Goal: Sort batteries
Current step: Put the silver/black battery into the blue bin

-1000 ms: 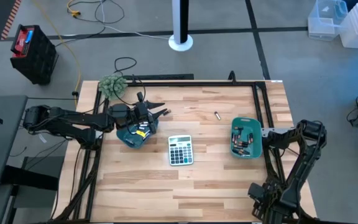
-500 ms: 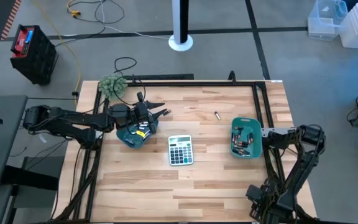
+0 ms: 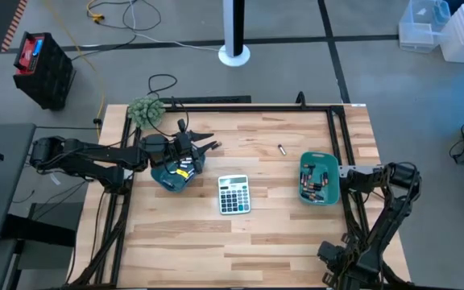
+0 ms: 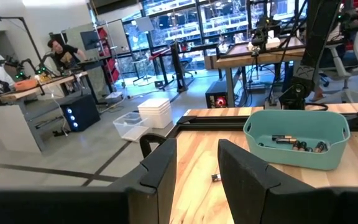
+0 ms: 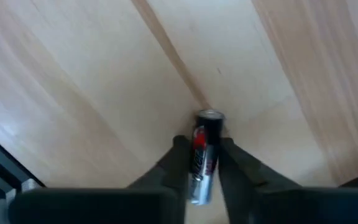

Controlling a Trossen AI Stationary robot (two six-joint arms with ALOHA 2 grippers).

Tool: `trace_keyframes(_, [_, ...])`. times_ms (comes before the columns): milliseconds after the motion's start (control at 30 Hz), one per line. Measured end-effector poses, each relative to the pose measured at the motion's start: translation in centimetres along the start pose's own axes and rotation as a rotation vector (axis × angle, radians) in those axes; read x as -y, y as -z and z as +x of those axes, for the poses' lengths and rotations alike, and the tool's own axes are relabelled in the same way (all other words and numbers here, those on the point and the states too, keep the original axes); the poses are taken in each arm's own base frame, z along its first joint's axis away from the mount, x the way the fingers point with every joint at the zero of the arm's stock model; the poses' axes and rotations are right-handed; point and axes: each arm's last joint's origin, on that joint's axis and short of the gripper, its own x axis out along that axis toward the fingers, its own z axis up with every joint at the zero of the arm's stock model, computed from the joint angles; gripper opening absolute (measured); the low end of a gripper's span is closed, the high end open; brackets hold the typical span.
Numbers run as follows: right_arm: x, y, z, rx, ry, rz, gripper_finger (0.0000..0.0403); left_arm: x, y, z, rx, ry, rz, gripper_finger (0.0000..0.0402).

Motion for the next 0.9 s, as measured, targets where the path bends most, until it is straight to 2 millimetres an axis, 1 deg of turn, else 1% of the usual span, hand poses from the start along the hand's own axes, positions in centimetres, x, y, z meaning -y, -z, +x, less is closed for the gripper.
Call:
trace_keyframes(133, [-0.2,-0.4,0.0,-0.007,-0.007,-0.015,0.0047,0.0,0.0,0.0,0.000,0.000,0.000,0.0111])
trace_keyframes(267, [-0.2,-0.6,0.0,-0.010,-0.011,-0.012,0.0018,0.0,0.0,0.0,0.001,0.001,0.000,0.0111])
trace_keyframes(400, [-0.4,-0.6,-0.4,0.008,-0.014,-0.011,0.0012,0.0,0.0,0.0,0.001,0.001,0.000,0.0111])
trace_keyframes(700, [-0.4,-1.1,-2.9,0.191,-0.014,-0.023,0.0008,0.0,0.0,0.0,0.003,0.001,-0.001,0.0111])
trace_keyframes(833, [-0.4,-1.7,-3.7,0.249,-0.004,-0.051,0.0008,0.0,0.0,0.0,0.003,0.001,-0.001,0.0111])
trace_keyframes(900, [-0.5,-2.4,-4.3,0.278,-0.006,-0.065,0.0008,0.0,0.0,0.0,0.003,0.002,-0.001,0.0111])
